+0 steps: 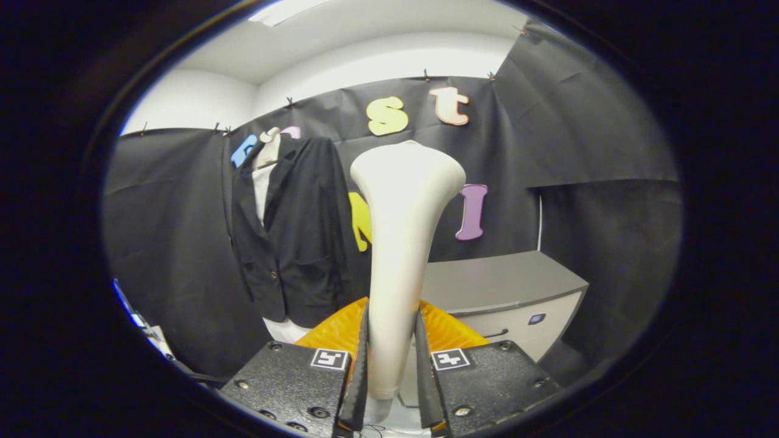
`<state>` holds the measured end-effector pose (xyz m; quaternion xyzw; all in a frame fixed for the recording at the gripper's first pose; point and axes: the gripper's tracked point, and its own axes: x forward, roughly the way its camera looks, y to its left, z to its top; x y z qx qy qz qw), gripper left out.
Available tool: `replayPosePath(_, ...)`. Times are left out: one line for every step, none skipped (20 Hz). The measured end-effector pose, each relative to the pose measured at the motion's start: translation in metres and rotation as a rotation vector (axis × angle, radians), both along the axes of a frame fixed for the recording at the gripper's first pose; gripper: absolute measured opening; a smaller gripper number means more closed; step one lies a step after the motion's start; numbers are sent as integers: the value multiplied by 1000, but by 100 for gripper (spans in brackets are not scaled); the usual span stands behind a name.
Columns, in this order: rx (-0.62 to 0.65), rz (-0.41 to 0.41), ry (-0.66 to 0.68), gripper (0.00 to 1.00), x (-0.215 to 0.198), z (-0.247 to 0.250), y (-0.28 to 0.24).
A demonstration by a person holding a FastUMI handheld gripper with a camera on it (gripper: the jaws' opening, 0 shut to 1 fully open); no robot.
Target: Iron the clothes twice with a garment steamer, once on the left side and once on the right side.
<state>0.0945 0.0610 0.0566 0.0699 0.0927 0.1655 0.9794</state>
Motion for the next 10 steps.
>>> replayPosePath(0,-15,1,37,3,2,-11)
replayPosePath(1,-28,2,37,7,2,-17)
replayPosePath(8,-40,6,37,6,2,-29)
replayPosePath(17,-51,12,37,4,0,-39)
replayPosePath(24,-67,17,37,3,-1,-50)
replayPosePath(27,-81,21,36,3,-3,-58)
replayPosePath(33,-93,23,36,1,-3,-66)
replayPosePath(37,-101,29,36,-1,-4,-71)
replayPosePath(36,-106,30,36,-3,-5,-75)
replayPosePath(35,-111,27,37,-5,-4,-79)
